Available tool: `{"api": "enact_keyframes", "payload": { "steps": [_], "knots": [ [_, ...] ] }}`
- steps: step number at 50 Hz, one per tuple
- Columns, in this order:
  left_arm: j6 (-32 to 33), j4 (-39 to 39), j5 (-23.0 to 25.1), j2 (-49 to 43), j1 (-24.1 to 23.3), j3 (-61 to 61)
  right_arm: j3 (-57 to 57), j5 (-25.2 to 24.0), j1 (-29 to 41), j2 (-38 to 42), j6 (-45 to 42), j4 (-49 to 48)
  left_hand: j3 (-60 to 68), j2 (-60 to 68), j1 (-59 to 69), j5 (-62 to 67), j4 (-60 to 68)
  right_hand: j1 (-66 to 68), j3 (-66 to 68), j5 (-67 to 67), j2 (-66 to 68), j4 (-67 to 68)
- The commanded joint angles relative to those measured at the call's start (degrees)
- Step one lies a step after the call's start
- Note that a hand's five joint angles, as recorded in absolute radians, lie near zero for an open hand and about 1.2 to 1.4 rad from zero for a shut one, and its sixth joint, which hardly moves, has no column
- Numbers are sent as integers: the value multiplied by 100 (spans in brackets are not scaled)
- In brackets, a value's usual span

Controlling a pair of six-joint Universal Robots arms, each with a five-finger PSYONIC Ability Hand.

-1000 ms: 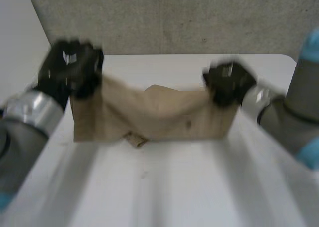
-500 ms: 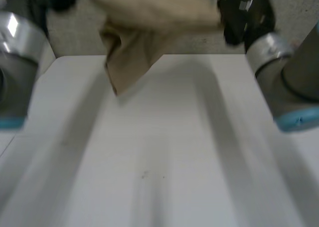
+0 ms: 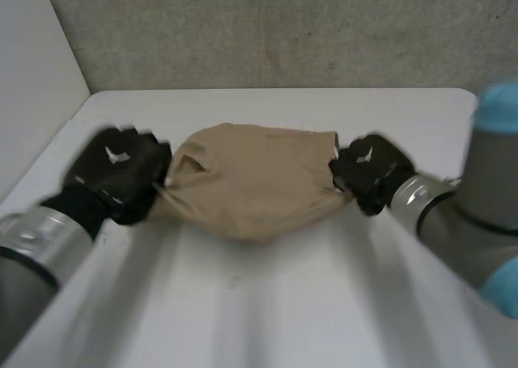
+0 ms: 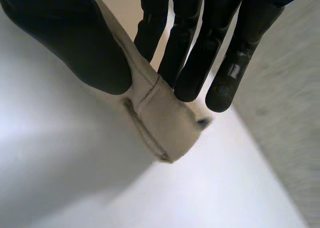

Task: Fold the shorts.

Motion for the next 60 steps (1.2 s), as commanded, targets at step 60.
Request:
{"api": "enact_keyframes", "payload": {
  "steps": [60],
  "knots": [
    [61, 2906, -473, -3252, -203, 1124, -2143, 433, -22, 2612, 570, -1304, 926, 903, 1132, 884, 884, 2440, 1220, 1326, 1255, 1192]
  ]
}}
